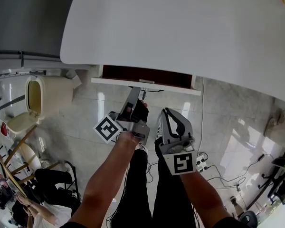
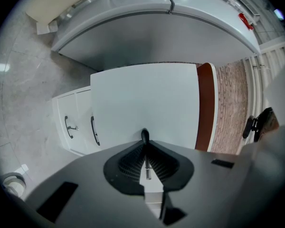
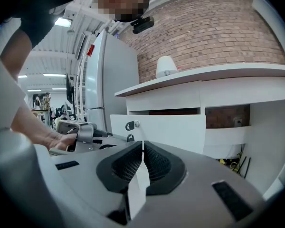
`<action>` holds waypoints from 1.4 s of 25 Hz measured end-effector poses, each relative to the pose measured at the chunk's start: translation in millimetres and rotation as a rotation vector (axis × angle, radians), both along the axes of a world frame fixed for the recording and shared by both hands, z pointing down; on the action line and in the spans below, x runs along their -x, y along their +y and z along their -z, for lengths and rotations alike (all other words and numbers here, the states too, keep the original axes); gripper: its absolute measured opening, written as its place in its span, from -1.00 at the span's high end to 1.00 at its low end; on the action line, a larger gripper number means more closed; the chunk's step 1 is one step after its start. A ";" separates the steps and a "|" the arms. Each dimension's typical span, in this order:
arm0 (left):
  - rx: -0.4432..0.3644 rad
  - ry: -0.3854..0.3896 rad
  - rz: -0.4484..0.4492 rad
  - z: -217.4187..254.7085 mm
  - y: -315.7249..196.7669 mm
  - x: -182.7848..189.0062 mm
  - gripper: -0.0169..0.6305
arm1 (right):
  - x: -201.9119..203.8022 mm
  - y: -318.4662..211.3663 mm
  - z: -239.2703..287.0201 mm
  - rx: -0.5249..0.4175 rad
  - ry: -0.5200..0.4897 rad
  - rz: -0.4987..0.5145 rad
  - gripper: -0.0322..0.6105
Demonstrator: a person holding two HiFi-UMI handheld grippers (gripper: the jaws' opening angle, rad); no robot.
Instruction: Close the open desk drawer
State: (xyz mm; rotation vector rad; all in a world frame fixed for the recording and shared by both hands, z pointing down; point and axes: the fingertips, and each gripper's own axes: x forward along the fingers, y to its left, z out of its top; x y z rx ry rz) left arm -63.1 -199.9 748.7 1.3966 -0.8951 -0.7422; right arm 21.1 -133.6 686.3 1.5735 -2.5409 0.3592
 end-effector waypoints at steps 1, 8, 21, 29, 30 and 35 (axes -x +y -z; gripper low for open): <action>0.002 0.001 0.003 -0.8 -2.1 -0.6 0.86 | -0.5 -0.9 -0.6 0.000 0.000 0.000 0.80; -0.012 -0.016 -0.004 0.4 -14.5 -2.9 0.86 | -5.7 -8.3 -0.7 -0.005 0.003 0.003 0.80; -0.025 -0.017 0.014 4.5 -58.3 -15.3 0.86 | -21.7 -30.4 -4.1 0.004 0.009 -0.007 0.80; -0.046 -0.012 0.006 16.3 -74.4 -13.6 0.86 | -20.0 -37.9 2.9 -0.010 0.019 -0.015 0.80; -0.050 -0.013 0.007 15.8 -79.2 -13.5 0.86 | -19.8 -41.8 1.4 -0.011 0.018 -0.016 0.80; -0.050 -0.004 0.013 17.8 -86.4 -15.6 0.86 | -21.6 -45.6 1.5 -0.010 0.022 -0.019 0.80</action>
